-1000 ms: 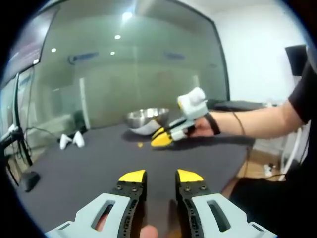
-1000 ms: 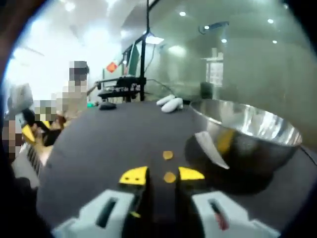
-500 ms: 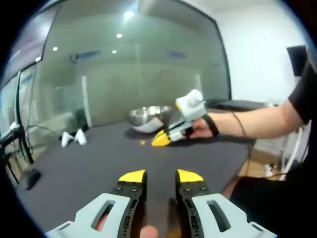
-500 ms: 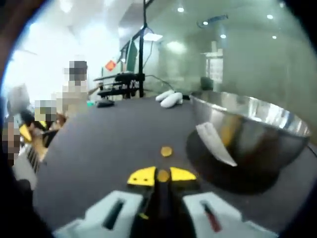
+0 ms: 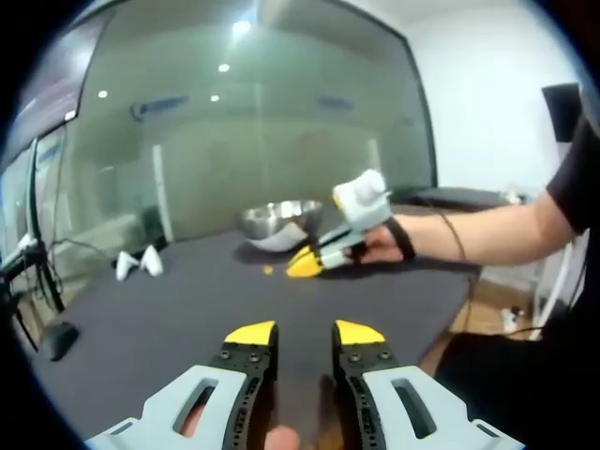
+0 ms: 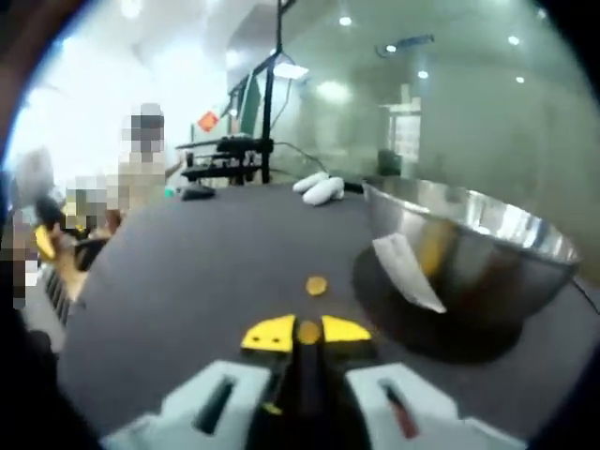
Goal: Pick up the QQ candy scattered on the table and place it into the stainless steel bowl on the table
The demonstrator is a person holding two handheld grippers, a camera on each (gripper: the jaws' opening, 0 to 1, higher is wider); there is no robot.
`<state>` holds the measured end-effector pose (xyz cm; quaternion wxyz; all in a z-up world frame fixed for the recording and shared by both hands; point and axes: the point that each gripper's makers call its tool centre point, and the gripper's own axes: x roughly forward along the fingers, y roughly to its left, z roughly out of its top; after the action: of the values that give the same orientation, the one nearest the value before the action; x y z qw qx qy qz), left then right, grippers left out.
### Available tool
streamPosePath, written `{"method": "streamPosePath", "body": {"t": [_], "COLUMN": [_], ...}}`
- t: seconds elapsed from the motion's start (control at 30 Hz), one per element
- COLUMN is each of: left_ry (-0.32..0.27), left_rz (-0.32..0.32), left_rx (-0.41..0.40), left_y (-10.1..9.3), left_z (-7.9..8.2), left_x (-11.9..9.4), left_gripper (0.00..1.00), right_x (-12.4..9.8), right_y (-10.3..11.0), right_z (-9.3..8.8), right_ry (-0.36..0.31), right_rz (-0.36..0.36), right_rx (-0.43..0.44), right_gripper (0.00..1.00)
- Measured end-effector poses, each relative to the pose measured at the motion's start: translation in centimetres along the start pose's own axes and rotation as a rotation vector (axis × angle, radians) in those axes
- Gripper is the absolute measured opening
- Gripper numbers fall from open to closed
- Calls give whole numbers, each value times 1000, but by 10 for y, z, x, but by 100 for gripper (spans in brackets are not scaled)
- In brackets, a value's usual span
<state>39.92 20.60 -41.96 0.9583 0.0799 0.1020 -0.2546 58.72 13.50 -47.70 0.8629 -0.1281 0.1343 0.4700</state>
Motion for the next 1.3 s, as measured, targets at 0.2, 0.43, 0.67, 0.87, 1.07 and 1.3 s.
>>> {"method": "streamPosePath", "body": {"t": [0.2, 0.43, 0.67, 0.87, 1.07, 1.3], "left_ry": [1, -4, 0, -1, -3, -1], "left_rz": [-5, -11, -20, -24, -12, -17], "left_rx": [1, -1, 13, 17, 12, 17], "left_y": [-2, -4, -10, -11, 0, 0], "left_z": [0, 2, 1, 1, -1, -2], "left_x": [1, 4, 7, 5, 1, 1], "left_gripper": [25, 25, 25, 25, 25, 25], "right_x": [-14, -38, -53, -57, -54, -49], "right_y": [2, 4, -12, -32, -70, -107], "right_z": [3, 17, 43, 72, 88, 89], "right_ry": [-17, -73, -136, -169, -171, -137], "right_rz": [-4, -12, -41, -52, -120, -191], "right_rx": [7, 50, 55, 27, 8, 16], "right_gripper": [10, 10, 10, 10, 10, 10]}}
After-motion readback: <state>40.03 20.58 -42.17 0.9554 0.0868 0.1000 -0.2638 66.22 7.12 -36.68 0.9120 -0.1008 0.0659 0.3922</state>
